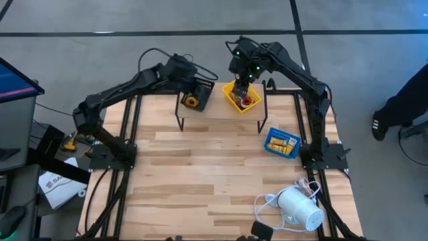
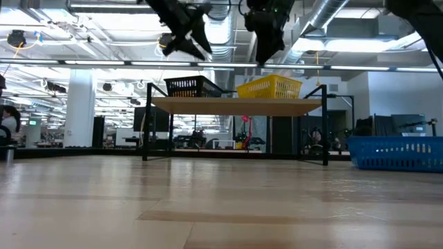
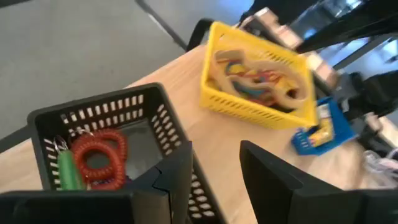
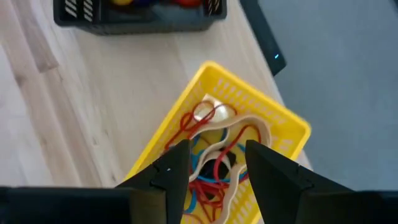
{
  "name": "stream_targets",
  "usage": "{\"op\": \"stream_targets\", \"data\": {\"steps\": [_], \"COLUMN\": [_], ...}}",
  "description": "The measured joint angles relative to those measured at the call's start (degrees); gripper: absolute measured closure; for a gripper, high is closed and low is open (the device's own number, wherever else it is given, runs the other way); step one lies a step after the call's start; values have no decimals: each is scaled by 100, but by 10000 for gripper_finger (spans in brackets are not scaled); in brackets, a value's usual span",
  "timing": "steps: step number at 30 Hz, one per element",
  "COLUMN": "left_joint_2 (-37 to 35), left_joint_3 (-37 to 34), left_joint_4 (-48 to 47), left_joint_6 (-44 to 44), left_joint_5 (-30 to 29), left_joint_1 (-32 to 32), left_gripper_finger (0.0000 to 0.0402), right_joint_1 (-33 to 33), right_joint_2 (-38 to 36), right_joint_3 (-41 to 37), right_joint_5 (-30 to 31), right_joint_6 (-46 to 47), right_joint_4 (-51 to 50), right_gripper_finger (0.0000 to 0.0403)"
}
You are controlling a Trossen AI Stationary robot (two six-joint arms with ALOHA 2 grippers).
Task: Pick & Place Office Desk Supplies
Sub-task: Adjust the bins on the shelf
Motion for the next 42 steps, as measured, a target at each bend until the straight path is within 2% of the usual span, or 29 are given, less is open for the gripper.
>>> {"op": "stream_targets", "data": {"steps": [10, 16, 23, 33, 42], "left_joint_2": [246, 352, 755, 798, 799], "left_joint_3": [0, 7, -4, -2, 0], "left_joint_4": [209, 148, -120, -166, -418], "left_joint_6": [278, 293, 316, 503, 573], "left_joint_5": [191, 394, 464, 474, 336], "left_joint_1": [403, 492, 492, 649, 871], "left_gripper_finger": [271, 271, 271, 271, 271], "right_joint_1": [-304, -212, -285, -411, -481], "right_joint_2": [-2, 2, 137, 557, 570], "right_joint_3": [-778, -1037, -1056, -1043, -1045], "right_joint_5": [-613, -627, -628, -632, -497], "right_joint_6": [-153, -294, -359, -375, -70], "right_joint_4": [121, 445, 383, 422, 555], "right_gripper_finger": [251, 251, 251, 251, 251]}}
